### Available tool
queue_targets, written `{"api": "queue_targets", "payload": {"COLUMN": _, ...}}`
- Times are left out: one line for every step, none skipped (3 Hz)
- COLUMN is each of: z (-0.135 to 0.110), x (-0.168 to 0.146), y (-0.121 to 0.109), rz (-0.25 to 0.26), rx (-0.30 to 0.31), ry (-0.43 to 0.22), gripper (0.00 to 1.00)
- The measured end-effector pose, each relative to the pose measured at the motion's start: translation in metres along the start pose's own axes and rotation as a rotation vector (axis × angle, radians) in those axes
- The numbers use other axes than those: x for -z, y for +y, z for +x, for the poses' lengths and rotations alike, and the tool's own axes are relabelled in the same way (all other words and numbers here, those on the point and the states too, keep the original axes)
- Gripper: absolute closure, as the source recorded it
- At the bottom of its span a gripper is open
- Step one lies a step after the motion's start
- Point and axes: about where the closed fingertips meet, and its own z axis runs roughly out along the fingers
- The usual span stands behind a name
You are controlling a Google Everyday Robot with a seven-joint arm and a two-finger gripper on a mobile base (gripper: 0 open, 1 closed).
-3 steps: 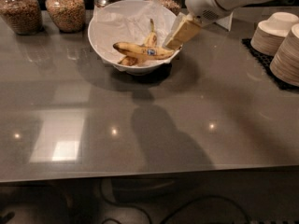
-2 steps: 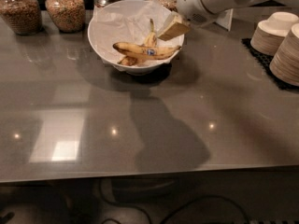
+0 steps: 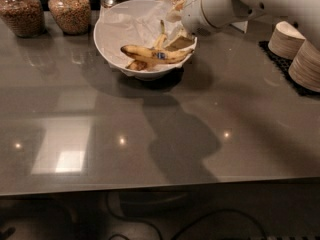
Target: Pick banana from white bowl
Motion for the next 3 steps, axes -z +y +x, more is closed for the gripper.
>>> {"api": "queue_targets", "payload": {"z": 0.005, "x": -0.019, "y": 0.007, "rz": -0.036, "rx": -0.016, "ry": -0.004, "gripper": 0.43}}
{"api": "queue_targets", "payload": {"z": 0.010, "x": -0.036, "y": 0.015, "rz": -0.075, "rx": -0.022, "ry": -0.001, "gripper": 0.45}}
{"api": "queue_targets", "payload": {"z": 0.015, "x": -0.051, "y": 0.021, "rz": -0.114, "rx": -0.026, "ry": 0.008, "gripper": 0.45}}
